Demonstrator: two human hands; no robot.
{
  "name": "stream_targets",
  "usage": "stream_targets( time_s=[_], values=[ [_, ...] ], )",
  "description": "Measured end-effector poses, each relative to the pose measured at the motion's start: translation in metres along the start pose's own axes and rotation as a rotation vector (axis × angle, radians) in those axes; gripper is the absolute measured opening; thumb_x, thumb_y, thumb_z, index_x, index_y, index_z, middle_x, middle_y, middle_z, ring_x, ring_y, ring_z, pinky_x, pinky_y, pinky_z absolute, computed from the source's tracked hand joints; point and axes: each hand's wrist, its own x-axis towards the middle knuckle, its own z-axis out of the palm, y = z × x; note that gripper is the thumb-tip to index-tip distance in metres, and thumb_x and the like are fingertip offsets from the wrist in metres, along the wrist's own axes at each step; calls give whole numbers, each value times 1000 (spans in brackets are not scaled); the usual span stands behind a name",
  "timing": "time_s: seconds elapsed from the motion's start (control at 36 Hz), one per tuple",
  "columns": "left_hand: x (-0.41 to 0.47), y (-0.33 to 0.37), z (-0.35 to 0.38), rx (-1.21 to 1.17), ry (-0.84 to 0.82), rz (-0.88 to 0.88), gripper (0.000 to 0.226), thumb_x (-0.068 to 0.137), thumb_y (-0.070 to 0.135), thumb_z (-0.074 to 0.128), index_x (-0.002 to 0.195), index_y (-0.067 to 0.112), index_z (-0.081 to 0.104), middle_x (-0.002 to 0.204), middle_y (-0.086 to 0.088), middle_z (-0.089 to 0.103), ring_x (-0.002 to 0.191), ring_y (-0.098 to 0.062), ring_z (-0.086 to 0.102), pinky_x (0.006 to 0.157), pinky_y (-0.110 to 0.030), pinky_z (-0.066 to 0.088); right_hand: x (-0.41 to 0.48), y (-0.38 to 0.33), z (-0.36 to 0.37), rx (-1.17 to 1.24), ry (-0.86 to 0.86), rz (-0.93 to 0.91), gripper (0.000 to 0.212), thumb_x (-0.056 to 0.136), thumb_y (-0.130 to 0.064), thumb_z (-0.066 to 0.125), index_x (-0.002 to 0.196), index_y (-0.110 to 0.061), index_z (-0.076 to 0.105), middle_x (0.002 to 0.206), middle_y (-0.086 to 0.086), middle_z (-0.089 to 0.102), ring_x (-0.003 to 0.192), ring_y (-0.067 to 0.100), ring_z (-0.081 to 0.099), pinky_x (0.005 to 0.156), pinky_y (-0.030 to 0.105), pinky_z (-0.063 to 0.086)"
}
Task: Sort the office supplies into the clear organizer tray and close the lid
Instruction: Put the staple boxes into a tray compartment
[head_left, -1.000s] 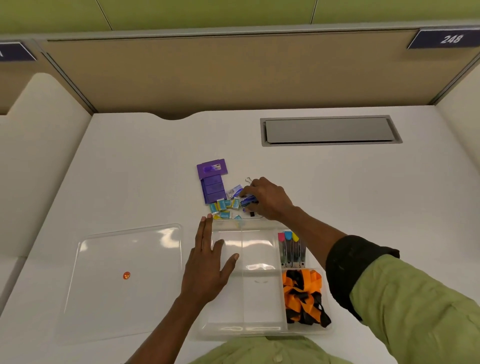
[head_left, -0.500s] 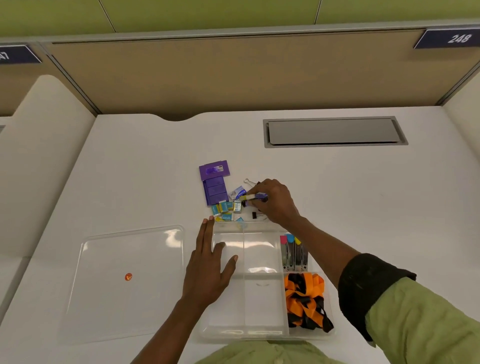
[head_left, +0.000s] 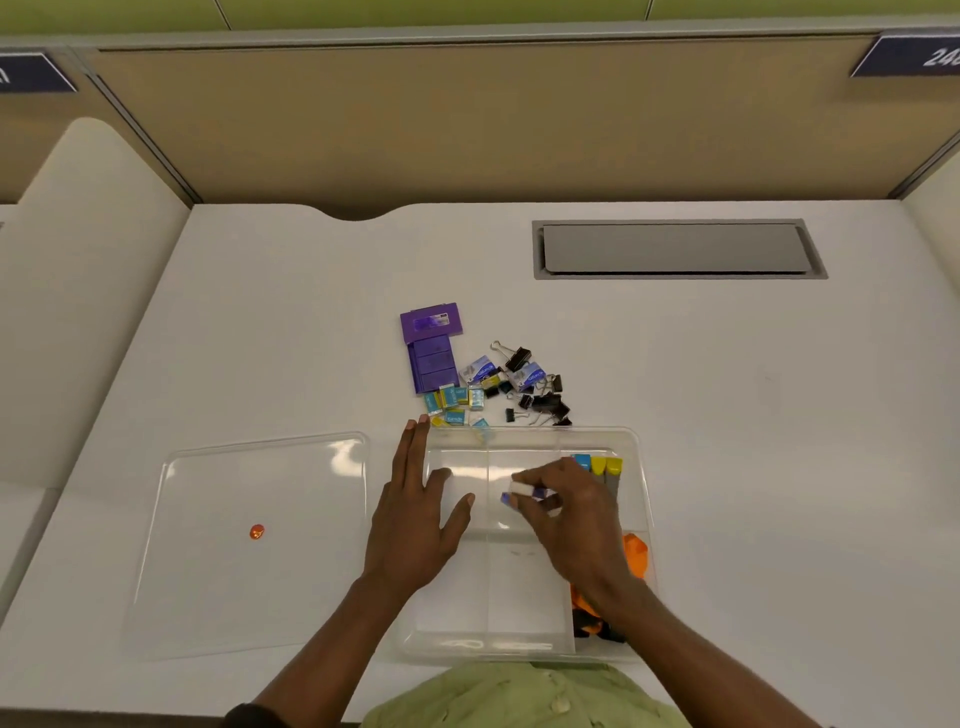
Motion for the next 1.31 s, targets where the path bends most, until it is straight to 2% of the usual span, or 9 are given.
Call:
stream_targets(
  time_s=[0.11, 0.31, 0.42, 0.56, 0.75, 0.92, 1.06, 1.17, 1.31],
  values=[
    [1, 0, 1, 12, -1, -21, 41, 100, 59, 58, 120, 25, 70, 179, 9, -1, 165, -10, 0, 109, -40, 51, -7, 12, 15, -235, -96, -86, 27, 81, -16, 82, 106, -18, 73, 100, -3, 62, 90, 11, 58, 75, 23, 56],
    [0, 0, 0, 13, -10, -28, 42, 100, 59, 57, 118, 24, 70, 178, 10, -3, 165, -9, 0, 108, -44, 56, 5, 5, 16, -611, -352, -172, 49, 74, -25, 87, 118, -15, 69, 115, 8, 66, 104, 22, 60, 83, 32, 56],
    [0, 1, -1, 13, -3, -9, 41, 101, 57, 57, 116, 22, 70, 179, 7, -1, 165, -9, 0, 101, -42, 59, 14, 3, 8, -619, -482, -119, 45, 91, -21, 70, 133, -18, 58, 129, 5, 59, 114, 19, 54, 95, 28, 46],
    [-1, 0, 0, 22, -12, -32, 43, 101, 60, 54, 116, 23, 70, 179, 8, -3, 165, -10, -1, 104, -46, 58, 29, 1, 2, -681, -494, -81, 58, 84, -23, 77, 136, -18, 53, 134, 7, 56, 119, 21, 54, 98, 31, 48],
    [0, 1, 0, 26, -2, -22, 39, 101, 57, 56, 113, 22, 70, 179, 7, -1, 165, -10, 0, 103, -45, 58, 34, -9, 24, -751, -497, -7, 59, 90, -39, 68, 138, -12, 44, 126, 13, 60, 106, 25, 61, 84, 34, 52],
    [0, -2, 3, 22, 6, -35, 44, 100, 62, 53, 116, 25, 71, 179, 9, 1, 164, -8, -2, 110, -44, 54, 38, -20, 45, -648, -468, 139, 72, 85, -22, 76, 146, -10, 39, 146, 19, 44, 126, 30, 53, 100, 35, 50],
    [0, -1, 2, 18, -4, -36, 41, 101, 59, 56, 115, 23, 70, 179, 8, -1, 165, -10, -1, 107, -47, 56, 42, -16, 32, -600, -439, 162, 70, 83, -13, 76, 144, -12, 42, 138, 15, 50, 114, 25, 60, 90, 29, 53],
    [0, -1, 1, 3, 0, -20, 38, 101, 54, 59, 115, 20, 69, 179, 7, -2, 165, -10, -2, 104, -44, 57, 51, -11, 5, -535, -435, 110, 59, 84, -4, 70, 138, -15, 47, 115, 7, 67, 104, 22, 62, 82, 28, 48],
    [-1, -1, -1, 2, -7, -22, 39, 101, 55, 58, 114, 20, 70, 179, 8, -4, 164, -7, -6, 103, -41, 57, 64, -4, -25, -545, -529, -1, 53, 82, 0, 73, 129, -18, 59, 105, 1, 71, 96, 16, 65, 85, 31, 55]
  ],
)
